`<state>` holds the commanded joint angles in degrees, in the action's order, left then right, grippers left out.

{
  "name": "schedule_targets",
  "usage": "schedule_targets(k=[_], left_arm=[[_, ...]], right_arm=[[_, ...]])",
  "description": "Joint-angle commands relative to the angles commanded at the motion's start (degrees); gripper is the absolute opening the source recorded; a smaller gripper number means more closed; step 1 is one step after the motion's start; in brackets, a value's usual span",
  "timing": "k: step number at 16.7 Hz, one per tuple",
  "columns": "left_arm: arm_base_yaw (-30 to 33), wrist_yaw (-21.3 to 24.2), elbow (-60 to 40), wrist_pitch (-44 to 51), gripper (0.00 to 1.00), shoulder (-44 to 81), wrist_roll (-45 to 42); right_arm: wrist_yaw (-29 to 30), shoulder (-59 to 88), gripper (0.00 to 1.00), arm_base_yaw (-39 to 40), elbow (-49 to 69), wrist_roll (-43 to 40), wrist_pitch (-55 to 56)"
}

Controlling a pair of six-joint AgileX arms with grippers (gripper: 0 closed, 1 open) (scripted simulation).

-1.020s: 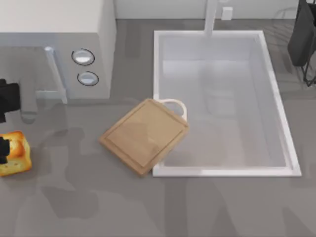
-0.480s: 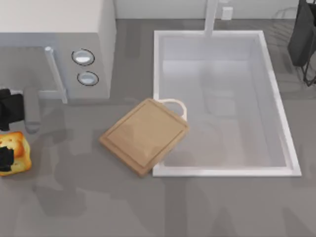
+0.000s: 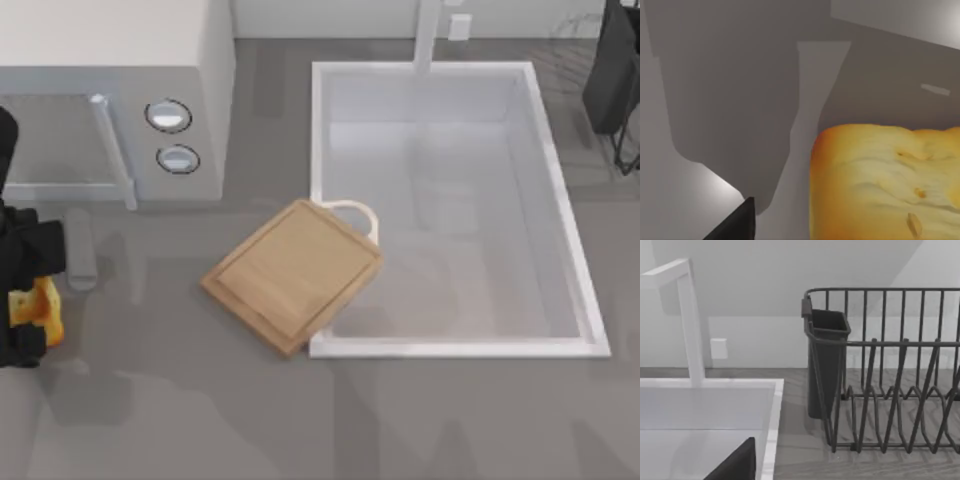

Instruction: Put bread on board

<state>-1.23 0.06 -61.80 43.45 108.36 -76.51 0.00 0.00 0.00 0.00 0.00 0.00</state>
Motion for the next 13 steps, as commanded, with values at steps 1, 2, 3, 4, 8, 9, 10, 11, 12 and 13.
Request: schedule_targets(k=[1,2,3,4,8,9,10,11,12,13], left_arm=[[0.00,0.00,0.00,0.00,1.00,0.00,0.00],[0.00,0.00,0.00,0.00,1.00,0.00,0.00],[0.00,0.00,0.00,0.00,0.92,0.00,0.00],[0.00,0.00,0.00,0.00,0.85,0.00,0.00],[0.00,0.00,0.00,0.00,0.55,0.00,0.00],[0.00,0.00,0.00,0.00,0.47,0.00,0.00],[0.00,0.00,0.00,0.00,0.40,0.00,0.00],[0.00,0.00,0.00,0.00,0.32,0.00,0.00],[0.00,0.00,0.00,0.00,0.25,0.00,0.00],[0.00,0.00,0.00,0.00,0.17,0.00,0.00]], right_arm=[[0.00,0.00,1.00,0.00,0.00,0.00,0.00],[0.00,0.00,1.00,0.00,0.00,0.00,0.00],[0.00,0.00,1.00,0.00,0.00,0.00,0.00],[0.00,0.00,1.00,0.00,0.00,0.00,0.00],[0.00,0.00,1.00,0.00,0.00,0.00,0.00],[0.00,0.00,1.00,0.00,0.00,0.00,0.00],[0.00,0.00,1.00,0.00,0.00,0.00,0.00],[0.00,0.00,1.00,0.00,0.00,0.00,0.00],[0.00,0.00,1.00,0.00,0.00,0.00,0.00],[0.00,0.00,1.00,0.00,0.00,0.00,0.00]])
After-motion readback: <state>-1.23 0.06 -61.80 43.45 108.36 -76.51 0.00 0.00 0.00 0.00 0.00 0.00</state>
